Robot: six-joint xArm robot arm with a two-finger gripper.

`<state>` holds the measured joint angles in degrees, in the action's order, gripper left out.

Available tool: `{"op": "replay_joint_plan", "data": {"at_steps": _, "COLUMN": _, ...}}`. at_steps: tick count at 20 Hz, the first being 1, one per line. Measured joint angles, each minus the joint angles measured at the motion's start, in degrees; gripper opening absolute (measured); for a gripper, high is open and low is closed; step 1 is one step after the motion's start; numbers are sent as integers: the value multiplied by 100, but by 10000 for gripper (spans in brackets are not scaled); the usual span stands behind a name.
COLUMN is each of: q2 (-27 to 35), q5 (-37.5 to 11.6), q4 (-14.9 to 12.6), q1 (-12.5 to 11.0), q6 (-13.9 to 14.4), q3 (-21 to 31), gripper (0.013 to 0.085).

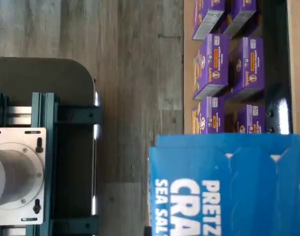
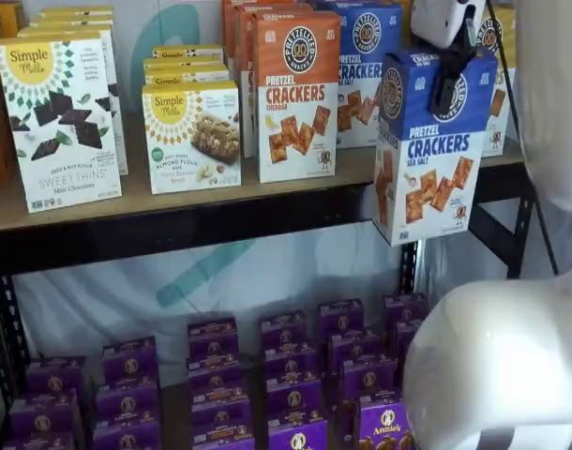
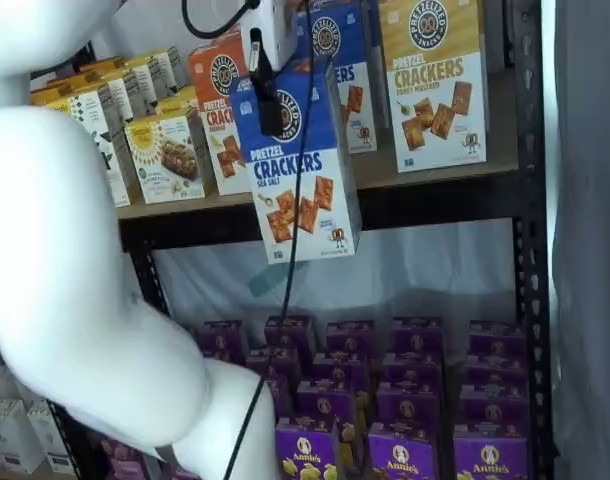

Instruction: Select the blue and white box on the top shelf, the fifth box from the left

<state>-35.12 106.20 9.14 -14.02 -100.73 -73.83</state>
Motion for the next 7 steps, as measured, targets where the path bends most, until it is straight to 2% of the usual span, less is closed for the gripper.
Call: {"op": "replay_joint_plan", "data": {"at_steps": 7, "q2": -11, "q5": -26, "q4": 22, "q1": -17, "q6": -11, "q3": 19, "gripper": 570}}
